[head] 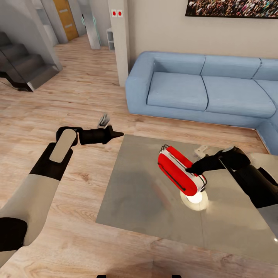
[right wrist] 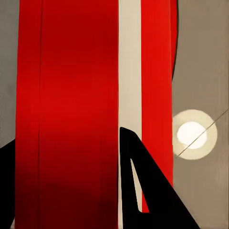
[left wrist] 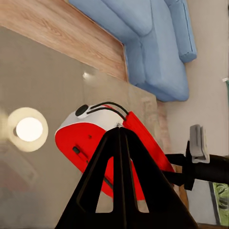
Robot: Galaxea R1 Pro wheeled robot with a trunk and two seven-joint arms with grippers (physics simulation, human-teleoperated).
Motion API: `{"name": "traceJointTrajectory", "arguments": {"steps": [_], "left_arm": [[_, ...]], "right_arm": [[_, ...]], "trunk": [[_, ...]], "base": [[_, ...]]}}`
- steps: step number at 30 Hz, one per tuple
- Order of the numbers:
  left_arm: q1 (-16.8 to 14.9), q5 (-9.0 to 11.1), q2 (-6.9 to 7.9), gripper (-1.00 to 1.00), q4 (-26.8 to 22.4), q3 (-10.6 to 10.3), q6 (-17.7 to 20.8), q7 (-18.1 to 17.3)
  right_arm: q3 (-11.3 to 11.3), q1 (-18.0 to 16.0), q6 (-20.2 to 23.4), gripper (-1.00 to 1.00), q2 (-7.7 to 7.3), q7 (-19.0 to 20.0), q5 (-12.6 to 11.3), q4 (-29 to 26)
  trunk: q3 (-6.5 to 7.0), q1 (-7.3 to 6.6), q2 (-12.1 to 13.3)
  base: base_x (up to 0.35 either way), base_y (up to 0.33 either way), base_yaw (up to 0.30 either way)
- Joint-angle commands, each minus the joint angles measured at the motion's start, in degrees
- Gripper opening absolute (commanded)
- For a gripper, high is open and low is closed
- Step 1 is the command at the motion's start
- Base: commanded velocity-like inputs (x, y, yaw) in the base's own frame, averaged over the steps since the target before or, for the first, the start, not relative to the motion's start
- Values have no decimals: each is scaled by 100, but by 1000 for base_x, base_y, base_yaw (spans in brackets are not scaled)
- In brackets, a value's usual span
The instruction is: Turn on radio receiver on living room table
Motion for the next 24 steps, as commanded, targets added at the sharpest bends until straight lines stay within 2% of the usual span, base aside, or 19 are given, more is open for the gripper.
{"name": "traceJointTrajectory", "arguments": {"steps": [1, 3, 8, 13, 16, 24], "left_arm": [[0, 2, 0, -100, 50, -101, -9, 0], [0, -4, -1, -100, 139, -313, -28, 3], [0, -2, -1, -100, 281, -531, -222, -6], [0, -1, -1, -100, 455, -577, -331, -17], [0, -6, -1, -100, 494, -582, -350, -20], [0, -8, -1, -100, 512, -584, -376, -27]], "right_arm": [[-3, 18, -161, -100, 9, -12, -5, 61], [-1, 38, -395, -100, 59, -28, -8, 246], [-5, 50, -756, -100, 259, -139, 13, 736], [-7, 72, -1276, -100, 309, -202, -3, 960], [-7, 155, -1448, -100, 315, -209, -6, 990], [-13, 208, -1530, -100, 311, -168, -3, 968]], "trunk": [[0, 0, 0], [0, 0, 0], [0, 0, 0], [0, 0, 0], [0, 0, 0], [0, 0, 0]], "base": [[0, 0, 0], [0, 0, 0], [0, 0, 0], [0, 0, 0], [0, 0, 0], [0, 0, 0]]}}
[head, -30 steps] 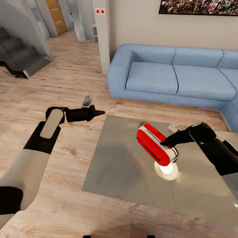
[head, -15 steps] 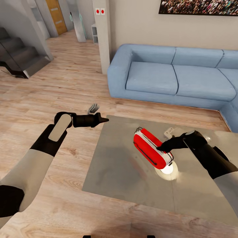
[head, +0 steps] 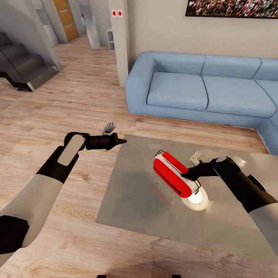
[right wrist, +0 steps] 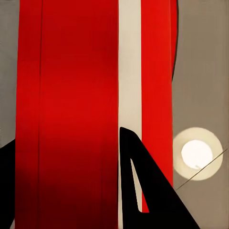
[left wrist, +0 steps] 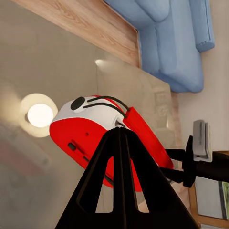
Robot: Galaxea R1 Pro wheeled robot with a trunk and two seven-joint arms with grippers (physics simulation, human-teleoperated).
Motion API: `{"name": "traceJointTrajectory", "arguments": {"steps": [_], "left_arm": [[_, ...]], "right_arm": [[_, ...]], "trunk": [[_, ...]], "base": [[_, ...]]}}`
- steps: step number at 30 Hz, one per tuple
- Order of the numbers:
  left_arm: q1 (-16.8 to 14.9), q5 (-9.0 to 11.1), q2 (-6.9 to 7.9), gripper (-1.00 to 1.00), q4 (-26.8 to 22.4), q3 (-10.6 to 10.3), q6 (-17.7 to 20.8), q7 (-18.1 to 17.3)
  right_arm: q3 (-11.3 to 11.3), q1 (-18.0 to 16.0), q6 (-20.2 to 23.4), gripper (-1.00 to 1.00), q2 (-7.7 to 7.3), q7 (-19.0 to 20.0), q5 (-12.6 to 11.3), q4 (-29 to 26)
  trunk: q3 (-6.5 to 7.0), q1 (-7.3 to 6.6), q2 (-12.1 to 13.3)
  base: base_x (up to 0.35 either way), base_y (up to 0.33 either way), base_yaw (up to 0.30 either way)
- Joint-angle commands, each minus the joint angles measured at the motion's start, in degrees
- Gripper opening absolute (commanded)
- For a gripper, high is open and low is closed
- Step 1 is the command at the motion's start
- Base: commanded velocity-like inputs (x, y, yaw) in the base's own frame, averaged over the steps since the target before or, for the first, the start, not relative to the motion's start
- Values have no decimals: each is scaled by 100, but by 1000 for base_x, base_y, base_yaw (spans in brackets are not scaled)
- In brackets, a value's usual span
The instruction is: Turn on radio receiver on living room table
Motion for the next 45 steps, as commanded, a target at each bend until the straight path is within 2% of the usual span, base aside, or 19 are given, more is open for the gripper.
{"name": "traceJointTrajectory", "arguments": {"steps": [1, 9, 16, 19, 27, 32, 37, 42, 45], "left_arm": [[0, 0, 0, -100, 0, 0, -1, -1], [0, 0, 0, -100, 1, 0, -1, -11], [0, 0, 0, -100, 6, 0, -1, -12], [0, 0, 4, -100, 9, -6, -1, -12], [0, 0, 0, -100, 9, -9, -3, -12], [0, -2, 0, -100, 45, -14, -2, -12], [0, 5, 0, -100, 111, -82, -2, -33], [0, 8, 0, -100, 124, -94, -6, -54], [0, 9, 0, -100, 136, -95, -9, -61]], "right_arm": [[-2, 0, 3, -100, -1, 4, -22, -7], [-3, 1, 1, -100, 3, 9, -32, 34], [-3, 2, -9, -100, 2, -15, -220, 73], [-3, 2, -21, -100, 8, -18, -232, 191], [-3, 6, -524, -100, 28, -41, -232, 699], [-3, 3, -606, -100, 47, -48, -232, 761], [-3, 5, -621, -100, 175, -60, -225, 772], [-3, 7, -622, -100, 224, -181, -223, 773], [-8, 8, -623, -100, 338, -261, -228, 786]], "trunk": [[0, 0, 0], [0, 0, 0], [0, 0, 0], [0, 0, 0], [0, 0, 0], [0, 0, 0], [0, 0, 0], [0, 0, 0], [0, 0, 0]], "base": [[0, 0, 0], [0, 0, 0], [0, 0, 0], [0, 0, 0], [0, 0, 0], [0, 0, 0], [0, 0, 0], [0, 0, 0], [0, 0, 0]]}}
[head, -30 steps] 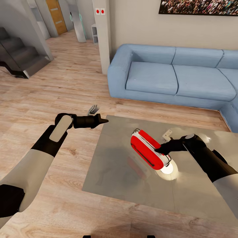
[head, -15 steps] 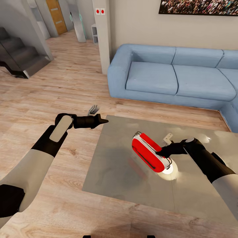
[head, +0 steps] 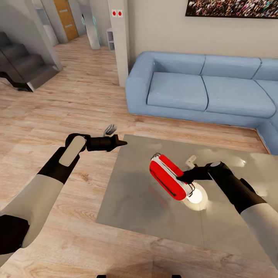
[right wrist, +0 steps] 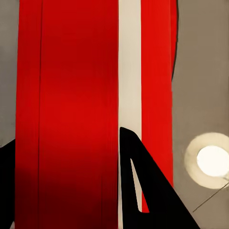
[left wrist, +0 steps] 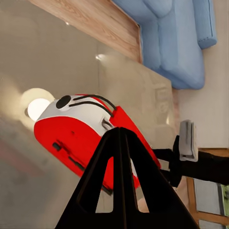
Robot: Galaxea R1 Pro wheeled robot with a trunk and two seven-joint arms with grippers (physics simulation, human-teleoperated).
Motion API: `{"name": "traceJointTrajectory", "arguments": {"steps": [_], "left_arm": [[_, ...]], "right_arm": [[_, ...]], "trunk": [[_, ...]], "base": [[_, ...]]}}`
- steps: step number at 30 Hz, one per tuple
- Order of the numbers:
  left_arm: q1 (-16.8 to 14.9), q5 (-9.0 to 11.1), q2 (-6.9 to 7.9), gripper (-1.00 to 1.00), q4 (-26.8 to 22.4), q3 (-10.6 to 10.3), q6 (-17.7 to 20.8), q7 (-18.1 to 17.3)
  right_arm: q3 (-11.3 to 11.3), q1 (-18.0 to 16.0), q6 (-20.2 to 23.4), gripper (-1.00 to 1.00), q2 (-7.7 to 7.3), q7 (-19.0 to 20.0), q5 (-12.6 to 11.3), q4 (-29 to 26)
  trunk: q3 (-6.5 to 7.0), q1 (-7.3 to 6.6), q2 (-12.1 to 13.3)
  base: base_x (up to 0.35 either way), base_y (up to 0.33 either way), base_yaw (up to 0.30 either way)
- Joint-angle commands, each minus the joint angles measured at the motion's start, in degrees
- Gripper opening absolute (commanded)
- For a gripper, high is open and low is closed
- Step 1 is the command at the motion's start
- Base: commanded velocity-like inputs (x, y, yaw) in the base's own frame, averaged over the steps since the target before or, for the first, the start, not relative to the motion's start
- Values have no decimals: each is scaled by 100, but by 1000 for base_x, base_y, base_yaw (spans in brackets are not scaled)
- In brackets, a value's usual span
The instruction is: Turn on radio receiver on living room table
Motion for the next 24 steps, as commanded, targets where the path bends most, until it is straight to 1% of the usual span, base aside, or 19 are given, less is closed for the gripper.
{"name": "traceJointTrajectory", "arguments": {"steps": [1, 3, 5, 8, 10, 13, 16, 19, 24], "left_arm": [[0, 1, 0, -100, 19, -1, -7, -1], [0, 4, 0, -100, 99, -1, -89, -15], [0, 6, 5, -100, 165, -2, -181, -72], [0, 3, 19, -100, 282, -7, -275, -295], [0, -8, 23, -100, 446, -9, -310, -511], [0, -14, 16, -100, 595, -15, -352, -654], [0, -16, 16, -100, 649, -18, -504, -710], [0, -17, 17, -100, 705, -19, -608, -731], [0, -17, 23, -100, 750, -20, -652, -740]], "right_arm": [[-3, -2, -13, -100, 55, -30, 15, 27], [-1, -3, -21, -100, 131, -79, 13, 126], [-2, -2, -30, -100, 165, -98, 14, 197], [-4, -2, -114, -100, 192, -114, 9, 278], [-1, -2, -261, -100, 210, -116, 2, 452], [-2, -4, -495, -100, 273, -118, 5, 743], [-5, -3, -657, -100, 304, -118, 5, 887], [-6, -2, -714, -100, 317, -118, 4, 939], [-6, 0, -745, -100, 324, -118, 2, 961]], "trunk": [[0, 0, 0], [0, 0, 0], [0, 0, 0], [0, 0, 0], [0, 0, 0], [0, 0, 0], [0, 0, 0], [0, 0, 0], [0, 0, 0]], "base": [[0, 0, 0], [0, 0, 0], [0, 0, 0], [0, 0, 0], [0, 0, 0], [0, 0, 0], [0, 0, 0], [0, 0, 0], [0, 0, 0]]}}
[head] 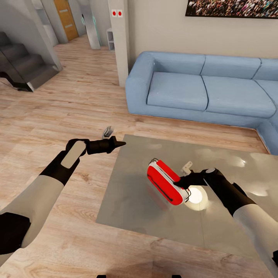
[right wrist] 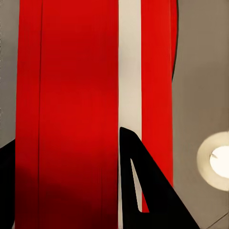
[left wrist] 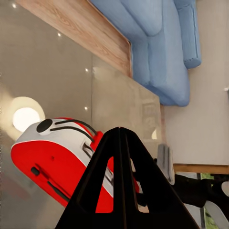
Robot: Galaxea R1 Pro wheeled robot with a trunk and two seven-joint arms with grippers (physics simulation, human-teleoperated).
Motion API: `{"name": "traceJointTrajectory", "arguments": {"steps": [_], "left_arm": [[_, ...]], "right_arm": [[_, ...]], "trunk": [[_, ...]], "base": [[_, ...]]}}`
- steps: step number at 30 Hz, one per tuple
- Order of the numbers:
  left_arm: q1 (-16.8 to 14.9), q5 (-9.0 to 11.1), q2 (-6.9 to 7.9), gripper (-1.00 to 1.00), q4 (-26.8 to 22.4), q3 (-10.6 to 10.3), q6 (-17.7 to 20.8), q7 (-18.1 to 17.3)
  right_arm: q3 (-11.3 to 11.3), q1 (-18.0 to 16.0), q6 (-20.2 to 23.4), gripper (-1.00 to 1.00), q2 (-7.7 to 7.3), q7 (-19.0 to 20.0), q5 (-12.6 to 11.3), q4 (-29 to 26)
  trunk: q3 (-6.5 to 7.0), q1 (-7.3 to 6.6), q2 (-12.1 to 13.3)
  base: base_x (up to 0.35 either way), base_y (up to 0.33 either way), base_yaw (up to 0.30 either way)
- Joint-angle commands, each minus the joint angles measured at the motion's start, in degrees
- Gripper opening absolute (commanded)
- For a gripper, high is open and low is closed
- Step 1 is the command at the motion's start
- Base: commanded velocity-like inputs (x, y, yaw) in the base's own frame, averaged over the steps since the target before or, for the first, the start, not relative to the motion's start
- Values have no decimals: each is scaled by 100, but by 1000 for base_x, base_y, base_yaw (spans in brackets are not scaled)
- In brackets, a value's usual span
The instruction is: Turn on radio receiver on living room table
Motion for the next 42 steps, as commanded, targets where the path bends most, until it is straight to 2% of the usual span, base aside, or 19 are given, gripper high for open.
{"name": "traceJointTrajectory", "arguments": {"steps": [1, 11, 16, 20, 42], "left_arm": [[0, 0, 3, -100, 1, 0, -3, -1], [0, 0, 12, -100, 11, 0, -9, -2], [0, 0, 13, -100, 10, 0, -9, -2], [0, 0, 17, -100, 4, 0, -9, -2], [0, 0, 22, -100, 6, -2, -9, -2]], "right_arm": [[-1, -2, -6, -100, 3, 0, -28, 2], [5, 0, -196, -100, 20, -2, -33, 192], [0, -3, -604, -100, 195, -8, -21, 650], [-1, -4, -697, -100, 237, -8, -16, 730], [-10, -8, -722, -100, 199, 0, -7, 718]], "trunk": [[0, 0, 0], [0, 0, 0], [0, 0, 0], [0, 0, 0], [0, 0, 0]], "base": [[0, 0, 0], [0, 0, 0], [0, 0, 0], [0, 0, 0], [0, 0, 0]]}}
